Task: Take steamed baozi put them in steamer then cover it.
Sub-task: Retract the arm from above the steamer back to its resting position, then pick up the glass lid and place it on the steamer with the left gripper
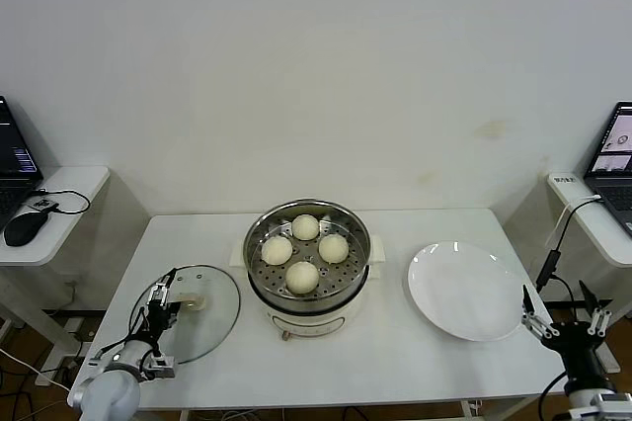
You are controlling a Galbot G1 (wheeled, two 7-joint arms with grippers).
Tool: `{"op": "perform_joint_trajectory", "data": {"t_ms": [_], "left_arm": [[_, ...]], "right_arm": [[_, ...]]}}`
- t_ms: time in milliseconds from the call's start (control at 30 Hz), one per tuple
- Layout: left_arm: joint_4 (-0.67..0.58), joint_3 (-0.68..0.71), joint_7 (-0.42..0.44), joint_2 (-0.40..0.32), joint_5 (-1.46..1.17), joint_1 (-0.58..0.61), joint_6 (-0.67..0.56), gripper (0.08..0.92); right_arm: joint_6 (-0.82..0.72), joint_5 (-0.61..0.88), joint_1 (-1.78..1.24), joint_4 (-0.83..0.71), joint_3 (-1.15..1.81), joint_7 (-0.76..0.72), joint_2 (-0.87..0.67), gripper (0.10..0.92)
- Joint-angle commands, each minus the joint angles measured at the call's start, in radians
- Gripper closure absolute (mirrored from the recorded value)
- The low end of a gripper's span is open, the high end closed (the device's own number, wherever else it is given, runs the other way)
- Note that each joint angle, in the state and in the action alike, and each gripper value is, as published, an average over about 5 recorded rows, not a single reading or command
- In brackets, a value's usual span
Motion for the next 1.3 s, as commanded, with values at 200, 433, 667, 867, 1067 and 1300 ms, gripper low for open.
{"op": "perform_joint_trajectory", "data": {"t_ms": [200,433,667,867,1067,1300], "left_arm": [[0.021,0.000,0.004,-0.014,-0.026,-0.018,0.004,0.287],[0.052,-0.002,-0.014,-0.018,-0.036,-0.023,-0.002,0.503],[0.039,-0.015,-0.071,-0.019,-0.059,-0.014,-0.025,0.703],[-0.078,-0.045,-0.094,-0.005,-0.078,0.042,0.016,0.848],[-0.280,-0.078,-0.043,0.028,-0.099,0.100,0.130,0.862],[-0.513,-0.082,0.091,0.099,-0.151,0.111,0.266,0.862]], "right_arm": [[0.005,-0.005,-0.004,-0.006,-0.013,-0.002,0.004,0.203],[0.007,-0.005,-0.004,-0.007,-0.018,-0.003,0.004,0.202],[0.008,-0.006,-0.004,-0.003,-0.022,-0.004,0.005,0.202],[0.009,-0.010,-0.004,-0.001,-0.030,-0.005,0.003,0.203],[0.009,-0.018,-0.001,-0.001,-0.049,-0.005,0.001,0.203],[0.019,-0.050,-0.002,-0.013,-0.080,-0.004,0.005,0.203]]}}
